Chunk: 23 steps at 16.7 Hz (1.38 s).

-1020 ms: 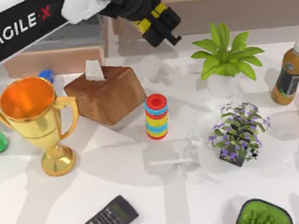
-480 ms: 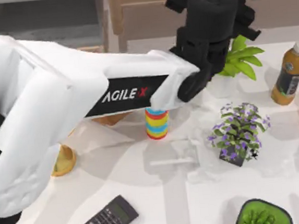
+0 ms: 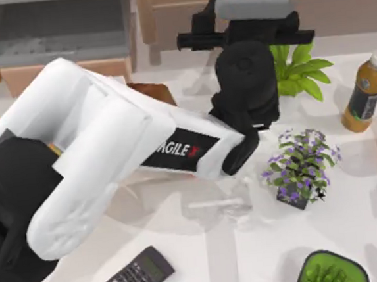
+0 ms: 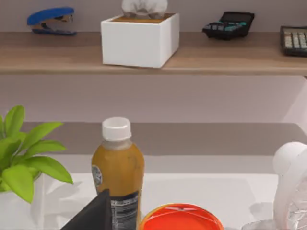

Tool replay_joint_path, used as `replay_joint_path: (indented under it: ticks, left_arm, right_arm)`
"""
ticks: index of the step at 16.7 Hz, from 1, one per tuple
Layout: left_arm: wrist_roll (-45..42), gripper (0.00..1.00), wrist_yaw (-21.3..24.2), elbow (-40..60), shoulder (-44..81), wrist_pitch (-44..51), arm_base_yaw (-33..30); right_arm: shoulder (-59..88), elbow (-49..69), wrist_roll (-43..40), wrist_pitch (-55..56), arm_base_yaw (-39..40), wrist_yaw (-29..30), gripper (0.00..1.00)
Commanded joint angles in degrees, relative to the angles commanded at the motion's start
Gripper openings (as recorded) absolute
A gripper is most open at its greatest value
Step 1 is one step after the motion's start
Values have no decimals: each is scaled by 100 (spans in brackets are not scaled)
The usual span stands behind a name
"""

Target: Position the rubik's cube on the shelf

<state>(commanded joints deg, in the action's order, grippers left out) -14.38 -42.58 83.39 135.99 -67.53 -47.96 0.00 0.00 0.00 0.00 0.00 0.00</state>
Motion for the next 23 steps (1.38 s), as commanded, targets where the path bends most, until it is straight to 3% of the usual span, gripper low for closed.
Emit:
replay_joint_path:
  ticks: [10,23]
  left_arm:
    - [157,0,-79,62,102,-266,22]
    - [454,0,595,2752,1281,1446,734]
  right_arm:
    - [0,0,0,0,0,0,100]
    - [0,0,0,0,0,0,100]
